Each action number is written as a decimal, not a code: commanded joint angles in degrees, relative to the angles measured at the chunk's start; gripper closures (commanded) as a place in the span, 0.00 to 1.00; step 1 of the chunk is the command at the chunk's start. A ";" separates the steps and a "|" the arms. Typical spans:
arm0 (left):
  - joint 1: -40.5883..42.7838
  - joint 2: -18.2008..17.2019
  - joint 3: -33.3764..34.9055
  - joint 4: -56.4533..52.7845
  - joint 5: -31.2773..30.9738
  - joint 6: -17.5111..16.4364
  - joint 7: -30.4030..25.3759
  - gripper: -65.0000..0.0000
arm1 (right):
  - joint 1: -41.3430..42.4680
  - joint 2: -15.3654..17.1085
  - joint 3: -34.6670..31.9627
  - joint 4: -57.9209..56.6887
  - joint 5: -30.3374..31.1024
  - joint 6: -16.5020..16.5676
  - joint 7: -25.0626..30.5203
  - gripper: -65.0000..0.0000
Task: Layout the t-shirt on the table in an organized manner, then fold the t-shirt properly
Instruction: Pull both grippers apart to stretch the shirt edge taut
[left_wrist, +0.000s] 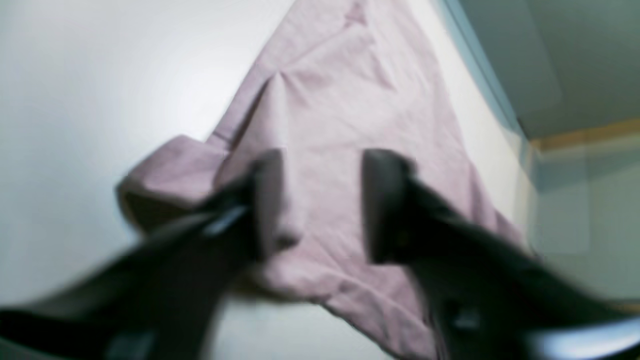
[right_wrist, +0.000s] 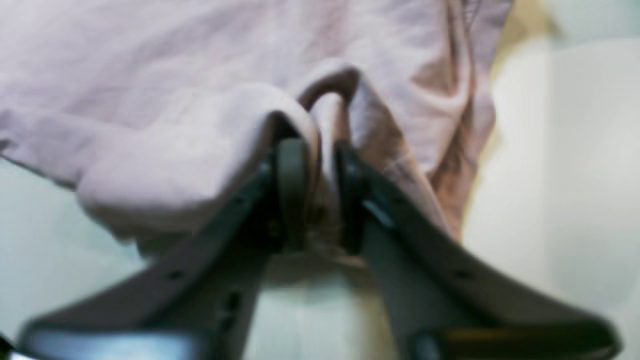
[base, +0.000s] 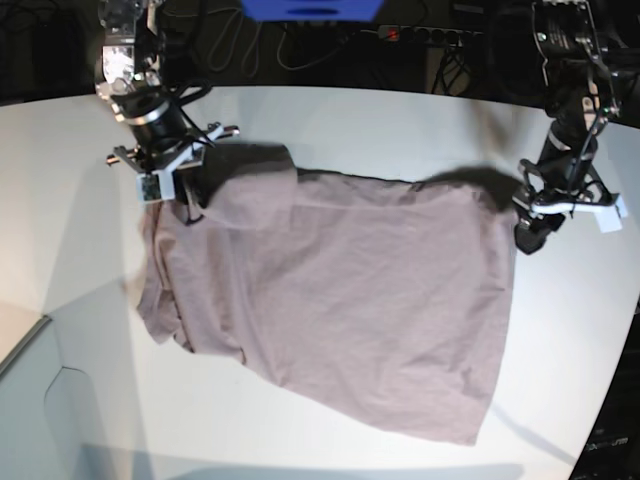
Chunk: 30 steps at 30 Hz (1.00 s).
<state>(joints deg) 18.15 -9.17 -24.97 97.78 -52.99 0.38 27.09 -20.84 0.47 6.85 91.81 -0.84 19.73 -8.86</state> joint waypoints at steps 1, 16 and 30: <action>0.70 -0.37 -0.13 2.75 -0.77 -0.60 -1.03 0.47 | 0.14 0.28 0.22 2.30 0.71 0.71 2.05 0.70; 6.95 0.16 -5.31 -4.81 -0.50 -0.60 -1.47 0.20 | -6.98 -4.03 8.93 13.82 0.71 0.98 2.23 0.60; -4.04 0.07 -4.87 -20.46 -0.06 -0.60 -1.03 0.20 | -10.06 -4.03 9.02 13.73 0.71 0.98 2.31 0.60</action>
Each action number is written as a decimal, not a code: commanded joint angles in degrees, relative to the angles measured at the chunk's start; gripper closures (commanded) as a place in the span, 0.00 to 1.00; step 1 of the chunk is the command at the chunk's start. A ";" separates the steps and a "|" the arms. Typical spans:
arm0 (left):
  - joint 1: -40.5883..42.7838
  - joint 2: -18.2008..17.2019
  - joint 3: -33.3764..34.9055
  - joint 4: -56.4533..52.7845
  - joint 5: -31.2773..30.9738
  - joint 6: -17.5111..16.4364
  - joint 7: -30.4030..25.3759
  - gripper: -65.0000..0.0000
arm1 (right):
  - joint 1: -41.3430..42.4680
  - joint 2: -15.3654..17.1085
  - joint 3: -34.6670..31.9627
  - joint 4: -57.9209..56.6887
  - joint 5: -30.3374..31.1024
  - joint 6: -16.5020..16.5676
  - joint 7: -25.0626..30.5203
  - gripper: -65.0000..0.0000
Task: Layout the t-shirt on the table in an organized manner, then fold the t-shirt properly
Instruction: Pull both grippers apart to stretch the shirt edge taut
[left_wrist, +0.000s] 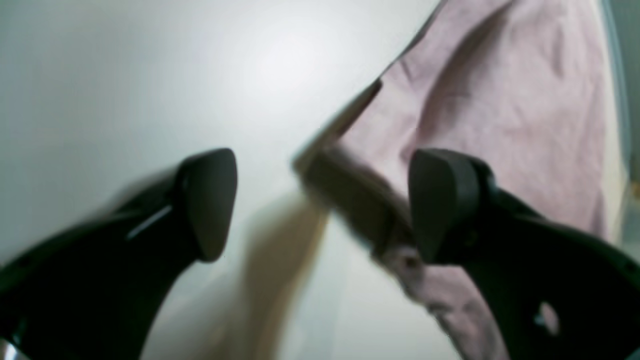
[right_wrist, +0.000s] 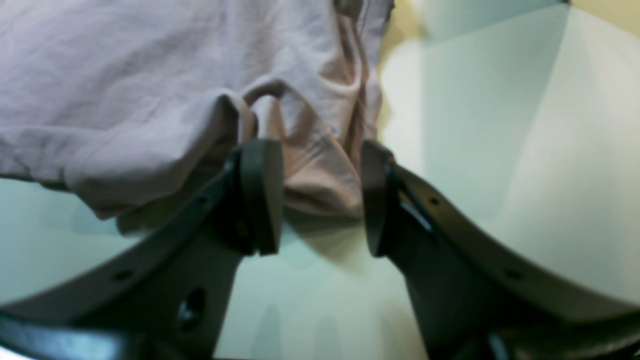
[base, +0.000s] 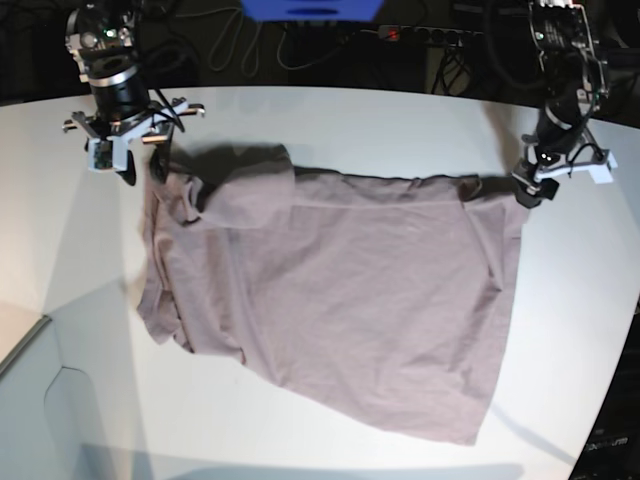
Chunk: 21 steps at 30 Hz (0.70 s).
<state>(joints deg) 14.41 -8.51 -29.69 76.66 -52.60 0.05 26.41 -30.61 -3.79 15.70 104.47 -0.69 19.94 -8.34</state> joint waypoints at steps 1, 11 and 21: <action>-1.10 -0.59 -0.07 -0.40 -0.46 -0.27 -0.35 0.20 | -0.38 0.32 0.25 1.07 0.56 0.76 1.79 0.60; -4.00 -1.20 7.49 -3.39 -0.46 -0.27 -0.79 0.29 | -1.35 0.50 0.25 0.99 0.56 0.76 1.79 0.60; 0.31 -0.94 3.63 4.61 -0.54 0.08 -0.79 0.98 | -1.26 0.58 0.25 1.07 0.56 0.76 1.79 0.60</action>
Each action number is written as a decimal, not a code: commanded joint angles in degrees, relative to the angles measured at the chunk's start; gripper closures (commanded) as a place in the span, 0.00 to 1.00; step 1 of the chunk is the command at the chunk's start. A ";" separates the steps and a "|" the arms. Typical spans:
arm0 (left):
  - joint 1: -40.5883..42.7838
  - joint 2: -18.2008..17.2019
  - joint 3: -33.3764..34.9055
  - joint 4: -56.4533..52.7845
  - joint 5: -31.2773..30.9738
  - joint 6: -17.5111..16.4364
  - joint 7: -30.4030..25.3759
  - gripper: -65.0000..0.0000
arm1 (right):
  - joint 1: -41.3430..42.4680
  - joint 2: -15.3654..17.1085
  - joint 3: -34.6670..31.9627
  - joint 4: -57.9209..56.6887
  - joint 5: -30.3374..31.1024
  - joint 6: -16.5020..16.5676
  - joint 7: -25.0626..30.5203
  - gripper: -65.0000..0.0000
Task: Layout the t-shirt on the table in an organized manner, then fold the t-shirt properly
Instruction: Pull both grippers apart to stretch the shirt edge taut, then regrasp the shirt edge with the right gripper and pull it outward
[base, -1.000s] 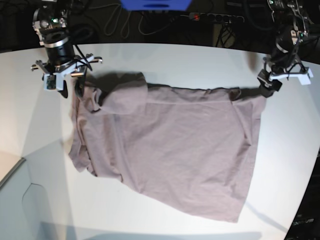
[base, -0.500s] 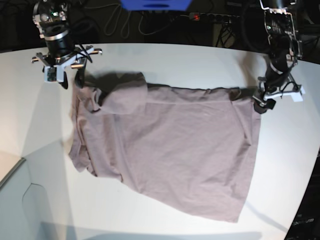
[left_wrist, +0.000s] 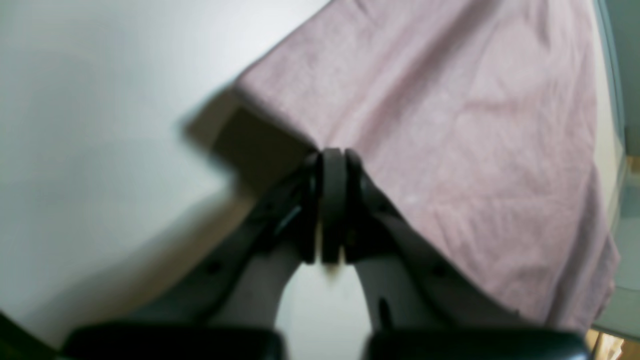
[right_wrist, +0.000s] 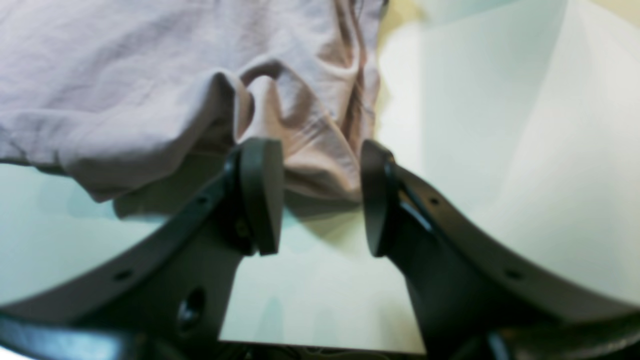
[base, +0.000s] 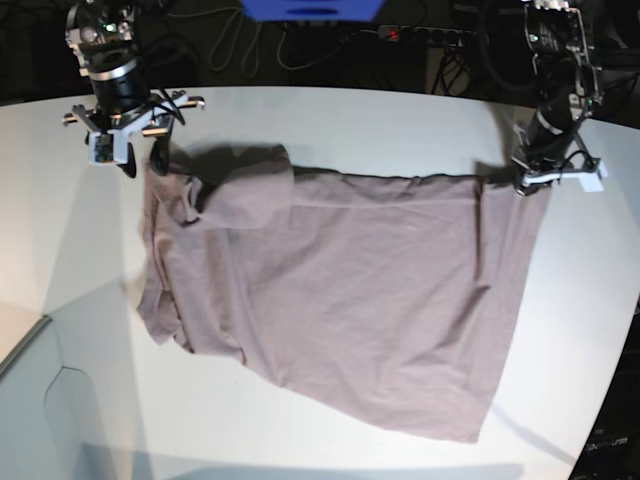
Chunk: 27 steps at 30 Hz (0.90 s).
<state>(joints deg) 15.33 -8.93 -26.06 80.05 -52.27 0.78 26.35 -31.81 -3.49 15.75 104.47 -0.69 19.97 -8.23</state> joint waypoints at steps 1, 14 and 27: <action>-0.08 -0.61 -0.35 2.63 -0.87 -0.64 -0.72 0.99 | 0.03 0.28 0.21 0.99 0.56 0.74 1.68 0.60; 3.70 -0.79 -4.05 11.07 -0.78 -0.56 -0.37 1.00 | 0.30 0.28 -0.06 0.81 0.56 0.82 1.68 0.60; 3.70 -0.79 -8.79 5.00 -0.78 -1.00 -0.37 1.00 | 0.21 -0.16 -3.48 0.99 0.64 0.82 1.33 0.42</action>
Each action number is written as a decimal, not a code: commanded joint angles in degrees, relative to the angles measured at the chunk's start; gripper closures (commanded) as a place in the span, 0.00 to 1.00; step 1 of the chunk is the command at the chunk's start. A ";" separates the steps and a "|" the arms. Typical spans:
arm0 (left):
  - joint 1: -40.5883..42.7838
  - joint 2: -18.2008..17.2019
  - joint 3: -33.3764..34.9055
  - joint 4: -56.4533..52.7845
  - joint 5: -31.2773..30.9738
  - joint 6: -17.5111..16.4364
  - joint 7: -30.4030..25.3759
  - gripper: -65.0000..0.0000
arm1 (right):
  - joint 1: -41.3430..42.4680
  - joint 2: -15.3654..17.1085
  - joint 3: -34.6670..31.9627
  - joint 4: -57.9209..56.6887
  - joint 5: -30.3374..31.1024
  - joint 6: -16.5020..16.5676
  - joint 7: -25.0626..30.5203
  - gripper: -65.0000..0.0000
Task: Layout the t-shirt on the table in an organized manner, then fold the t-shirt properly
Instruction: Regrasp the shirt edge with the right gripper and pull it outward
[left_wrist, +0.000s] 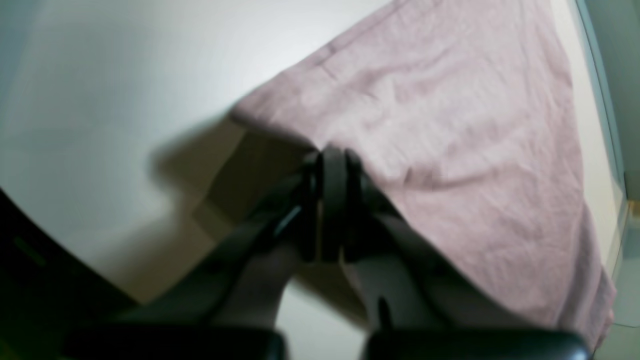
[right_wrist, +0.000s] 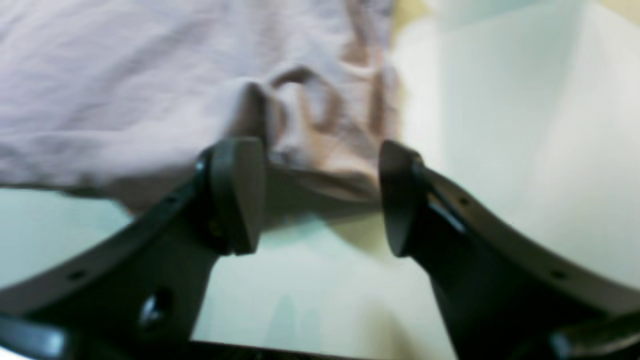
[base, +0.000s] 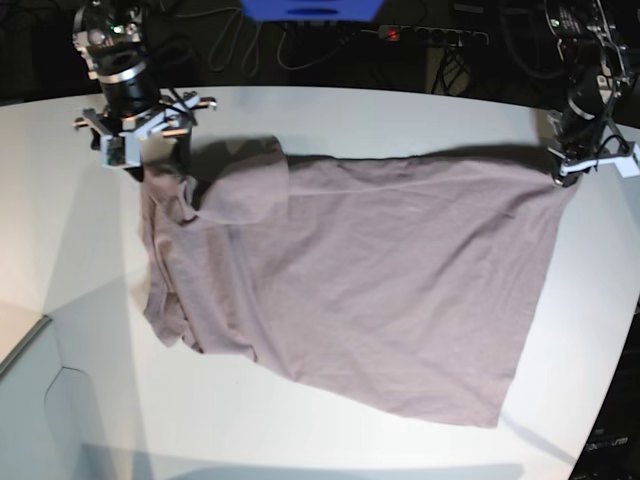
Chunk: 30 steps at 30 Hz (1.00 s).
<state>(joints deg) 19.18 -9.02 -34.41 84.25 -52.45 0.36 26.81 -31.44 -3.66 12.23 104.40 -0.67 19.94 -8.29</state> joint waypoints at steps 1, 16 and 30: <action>-0.15 -0.70 -0.44 0.81 -0.61 -0.58 -0.83 1.00 | -0.16 0.01 -0.76 0.96 0.62 0.85 1.39 0.41; 2.23 -0.70 -0.44 0.81 -0.61 -0.58 -0.83 1.00 | 15.05 12.14 -20.98 -2.20 0.27 0.85 -4.58 0.40; 1.88 -0.70 -0.44 0.81 -0.61 -0.58 -0.83 1.00 | 26.39 19.70 -31.53 -21.19 0.27 0.93 -15.49 0.40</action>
<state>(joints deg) 21.17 -8.88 -34.52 84.12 -52.58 0.25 26.81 -5.74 15.64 -19.70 82.35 -0.73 20.67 -24.86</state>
